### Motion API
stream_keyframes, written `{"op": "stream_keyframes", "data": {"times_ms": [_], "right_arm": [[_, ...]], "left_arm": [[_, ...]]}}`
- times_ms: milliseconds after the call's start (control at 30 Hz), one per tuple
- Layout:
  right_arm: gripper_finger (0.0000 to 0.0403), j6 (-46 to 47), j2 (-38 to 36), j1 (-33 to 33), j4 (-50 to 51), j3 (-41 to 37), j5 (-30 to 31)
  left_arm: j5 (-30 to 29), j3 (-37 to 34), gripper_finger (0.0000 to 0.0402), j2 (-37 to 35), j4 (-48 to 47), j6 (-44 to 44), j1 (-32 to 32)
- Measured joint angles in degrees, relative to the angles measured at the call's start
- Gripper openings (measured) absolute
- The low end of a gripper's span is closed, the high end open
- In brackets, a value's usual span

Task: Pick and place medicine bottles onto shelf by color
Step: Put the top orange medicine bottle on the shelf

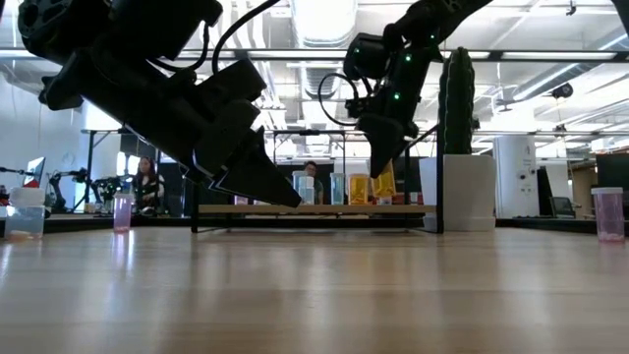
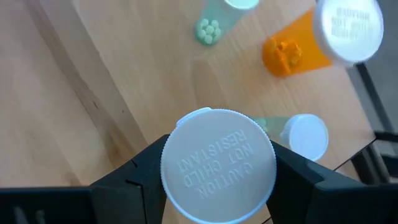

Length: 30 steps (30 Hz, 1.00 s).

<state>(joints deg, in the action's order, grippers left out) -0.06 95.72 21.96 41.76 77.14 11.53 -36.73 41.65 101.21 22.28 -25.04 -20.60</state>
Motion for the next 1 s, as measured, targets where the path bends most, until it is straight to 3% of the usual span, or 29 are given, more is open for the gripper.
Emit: {"op": "stream_keyframes", "data": {"times_ms": [233, 367, 467, 633, 1000], "right_arm": [[0.0196, -8.49, 0.00, 0.11, 0.42, 0.26, -5.83], [0.0196, -12.82, 0.00, 0.51, 1.34, 0.26, -6.16], [0.0196, -13.25, 0.00, 1.81, 1.48, 0.26, -6.27], [0.0196, -13.47, -0.02, 4.27, 1.44, -0.11, -11.37], [0.0197, -14.10, -0.02, 5.57, 1.22, -1.09, -11.54]], "left_arm": [[0.00, 0.00, 0.0249, 0.02, -0.02, 0.00, 0.00], [0.00, 0.00, 0.0249, 0.01, -0.04, 0.00, 0.00], [0.00, 0.00, 0.0249, 0.02, -0.04, 0.00, 0.00], [0.00, 0.00, 0.0249, 0.00, -0.05, 0.00, 0.00], [0.00, 0.09, 0.0249, 0.00, -0.15, 0.00, 0.00]]}}
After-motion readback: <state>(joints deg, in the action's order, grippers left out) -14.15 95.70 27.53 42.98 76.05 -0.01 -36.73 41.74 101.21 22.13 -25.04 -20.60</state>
